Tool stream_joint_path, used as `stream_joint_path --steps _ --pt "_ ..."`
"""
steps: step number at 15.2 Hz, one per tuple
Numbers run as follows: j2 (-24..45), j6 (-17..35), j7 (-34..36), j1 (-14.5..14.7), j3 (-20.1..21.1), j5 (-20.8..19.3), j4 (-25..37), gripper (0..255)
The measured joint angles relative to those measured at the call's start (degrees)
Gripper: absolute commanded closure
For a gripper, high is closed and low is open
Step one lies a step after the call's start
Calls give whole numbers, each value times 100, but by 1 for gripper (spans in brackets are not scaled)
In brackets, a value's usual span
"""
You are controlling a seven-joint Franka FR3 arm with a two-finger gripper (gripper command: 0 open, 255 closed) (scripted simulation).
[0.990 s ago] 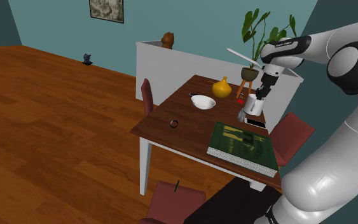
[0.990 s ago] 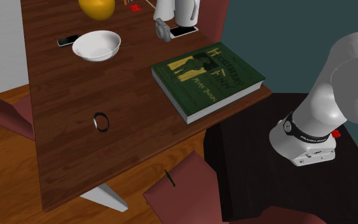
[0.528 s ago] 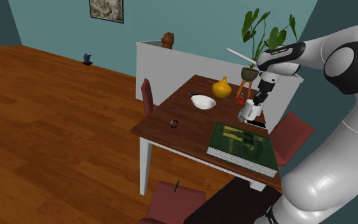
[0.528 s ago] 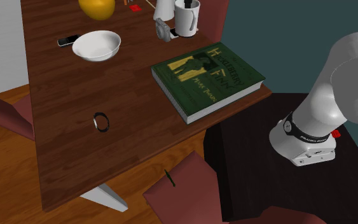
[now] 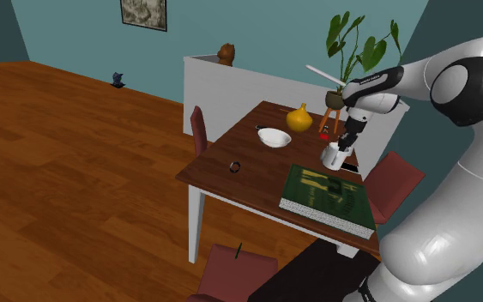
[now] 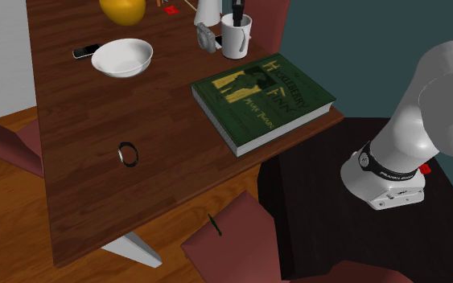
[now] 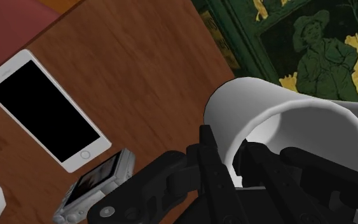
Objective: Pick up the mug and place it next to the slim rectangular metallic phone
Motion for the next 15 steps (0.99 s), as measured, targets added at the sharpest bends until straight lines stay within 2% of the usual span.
stream_joint_path --steps 12,15 --pt "344 1049 -192 -27 -12 232 -448 255" --pt "407 1148 -227 -34 -15 276 -452 255"
